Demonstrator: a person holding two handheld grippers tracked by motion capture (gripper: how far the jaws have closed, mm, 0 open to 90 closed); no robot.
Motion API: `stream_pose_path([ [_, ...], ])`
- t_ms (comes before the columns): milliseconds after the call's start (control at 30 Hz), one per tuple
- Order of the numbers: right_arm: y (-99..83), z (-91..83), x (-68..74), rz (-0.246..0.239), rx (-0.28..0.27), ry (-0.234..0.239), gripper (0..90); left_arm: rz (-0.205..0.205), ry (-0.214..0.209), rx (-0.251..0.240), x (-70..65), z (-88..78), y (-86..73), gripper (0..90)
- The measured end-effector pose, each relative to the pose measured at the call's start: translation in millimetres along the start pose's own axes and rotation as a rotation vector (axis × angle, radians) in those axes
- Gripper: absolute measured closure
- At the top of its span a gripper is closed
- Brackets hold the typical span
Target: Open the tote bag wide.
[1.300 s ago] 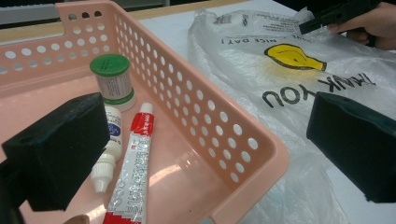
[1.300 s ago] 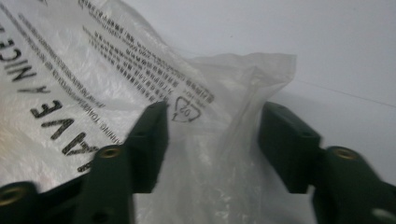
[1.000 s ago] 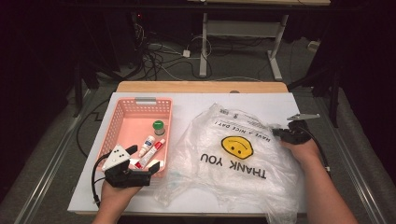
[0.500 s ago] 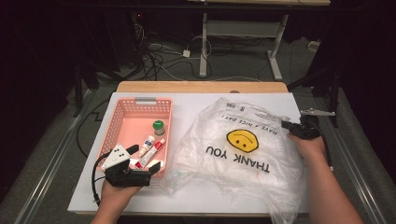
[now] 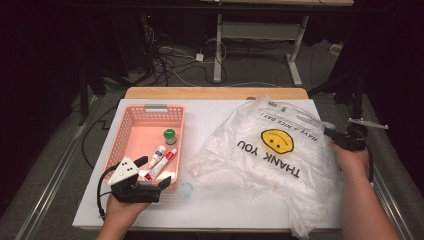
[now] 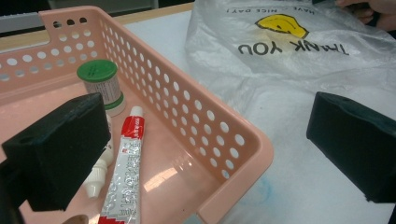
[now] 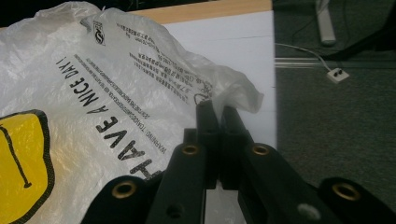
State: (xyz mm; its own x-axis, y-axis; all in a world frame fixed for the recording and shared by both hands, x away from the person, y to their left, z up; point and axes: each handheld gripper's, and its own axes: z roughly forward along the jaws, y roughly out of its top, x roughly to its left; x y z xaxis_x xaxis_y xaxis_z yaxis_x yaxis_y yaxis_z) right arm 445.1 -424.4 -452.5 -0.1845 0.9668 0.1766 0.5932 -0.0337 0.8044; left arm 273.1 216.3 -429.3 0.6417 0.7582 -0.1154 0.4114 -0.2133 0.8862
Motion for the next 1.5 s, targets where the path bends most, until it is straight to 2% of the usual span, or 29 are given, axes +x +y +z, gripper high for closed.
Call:
stream_pose_path([
  [133, -5.5, -11.1, -6.3, 0.01, -0.017, -0.027, 90.0, 0.003, 0.001, -0.005, 1.4, 0.8, 0.0, 0.0],
  [233, -15.0, -23.5, -6.7, -0.013, -0.028, -0.043, 90.0, 0.009, 0.002, 0.001, 2.7, 3.0, 0.4, 0.0],
  [300, -24.7, -33.6, -5.8, -0.011, -0.038, -0.043, 90.0, 0.013, 0.0, 0.002, 2.4, 4.0, 1.0, 0.0],
  [467, -46.2, -57.7, 3.8, -0.049, -0.052, -0.065, 89.3, 0.023, -0.007, -0.004, 0.5, 3.4, 1.8, 0.0],
  [600, -67.9, -78.1, 14.0, -0.059, -0.06, -0.063, 86.2, 0.016, -0.011, -0.011, 1.5, 2.3, 1.0, 0.0],
  [767, -79.6, -88.5, 22.8, -0.049, -0.072, -0.055, 84.6, 0.01, -0.008, -0.013, 2.7, 1.2, 0.6, 0.0],
  [867, -82.2, -86.2, 29.5, -0.065, -0.057, -0.052, 85.4, 0.005, -0.008, -0.013, 3.1, 1.3, 0.7, 0.0],
  [933, -83.7, -80.9, 34.2, -0.052, -0.048, -0.053, 87.4, 0.004, -0.008, -0.014, 3.2, 1.5, 1.1, 0.0],
  [967, -82.9, -74.8, 39.1, -0.061, -0.031, -0.07, 88.6, 0.004, -0.008, -0.015, 3.2, 1.5, 1.3, 0.0],
  [1067, -79.5, -69.4, 42.4, -0.045, -0.034, -0.06, 88.6, 0.003, -0.009, -0.018, 3.1, 1.3, 1.4, 0.0],
  [1200, -74.2, -59.4, 45.5, -0.067, -0.022, -0.076, 88.0, 0.001, -0.01, -0.016, 2.7, 1.1, 0.6, 0.0],
  [1267, -73.9, -60.3, 42.9, -0.047, -0.036, -0.08, 79.6, -0.001, -0.011, -0.017, 3.1, 0.9, 0.3, 0.0],
  [1300, -73.9, -60.3, 42.9, -0.047, -0.036, -0.08, 79.6, -0.002, -0.012, -0.017, 3.3, 0.7, 0.3, 0.0],
  [1367, -75.7, -65.3, 40.6, -0.054, -0.044, -0.083, 65.2, -0.002, -0.013, -0.018, 3.2, 0.4, 0.1, 0.0],
  [1500, -79.0, -91.0, 34.2, -0.051, -0.108, -0.083, 50.5, 0.005, -0.013, -0.015, 2.4, 0.1, 0.4, 0.0],
])
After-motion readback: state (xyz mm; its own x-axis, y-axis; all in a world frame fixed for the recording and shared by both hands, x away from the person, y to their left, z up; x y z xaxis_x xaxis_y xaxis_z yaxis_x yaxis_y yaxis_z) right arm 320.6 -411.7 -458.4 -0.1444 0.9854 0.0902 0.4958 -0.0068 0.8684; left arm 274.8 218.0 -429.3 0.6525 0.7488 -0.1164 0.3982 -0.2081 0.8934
